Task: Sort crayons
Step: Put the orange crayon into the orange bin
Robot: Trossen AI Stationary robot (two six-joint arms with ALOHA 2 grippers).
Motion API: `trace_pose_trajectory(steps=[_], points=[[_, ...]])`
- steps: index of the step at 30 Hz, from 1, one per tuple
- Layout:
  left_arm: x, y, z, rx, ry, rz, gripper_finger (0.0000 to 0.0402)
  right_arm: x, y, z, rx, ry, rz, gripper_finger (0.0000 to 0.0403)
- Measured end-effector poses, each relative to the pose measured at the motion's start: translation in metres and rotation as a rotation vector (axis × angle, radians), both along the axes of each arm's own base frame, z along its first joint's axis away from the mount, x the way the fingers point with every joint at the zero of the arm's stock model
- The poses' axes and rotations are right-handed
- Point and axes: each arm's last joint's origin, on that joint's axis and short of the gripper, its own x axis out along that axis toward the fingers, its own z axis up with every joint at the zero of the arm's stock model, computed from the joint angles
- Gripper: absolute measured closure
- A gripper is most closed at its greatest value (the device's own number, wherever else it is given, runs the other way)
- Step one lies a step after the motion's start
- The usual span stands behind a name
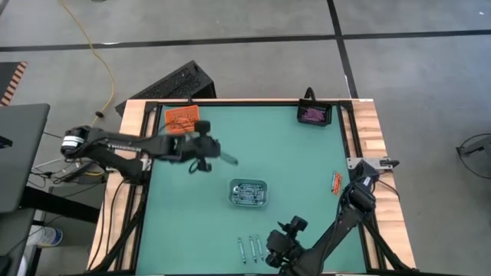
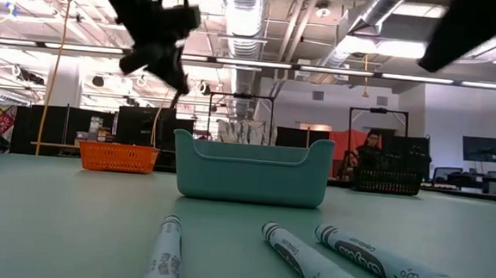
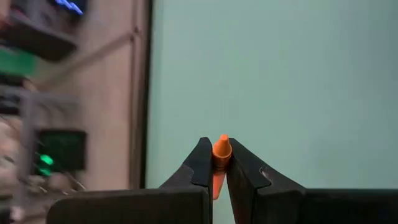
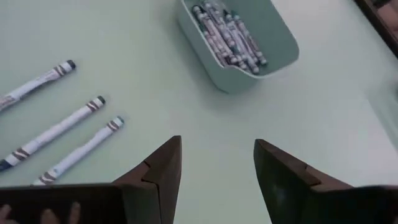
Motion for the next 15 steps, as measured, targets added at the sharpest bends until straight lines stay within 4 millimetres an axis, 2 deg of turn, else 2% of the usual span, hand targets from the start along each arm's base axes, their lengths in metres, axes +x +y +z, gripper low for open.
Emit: trace_pose_trajectory(steps=[4, 7, 10, 15], points=[[-0.014, 0.047, -0.006, -0.122, 0.065, 0.09, 0.0396, -0.014, 0.008, -0.011, 0.007, -0.013, -0.033, 0.0207], [-0.028, 0.077, -0.008, -0.146, 0.092, 0.185, 0.0396, -0.025, 0.014, -0.018, 0.009, -0.032, -0.049, 0.0207], [-0.039, 0.098, -0.01, -0.156, 0.119, 0.241, 0.0397, -0.036, 0.019, -0.024, 0.01, -0.052, -0.067, 0.0207], [-0.056, 0.12, -0.013, -0.179, 0.162, 0.312, 0.0397, -0.05, 0.023, -0.035, 0.012, -0.069, -0.104, 0.0207]])
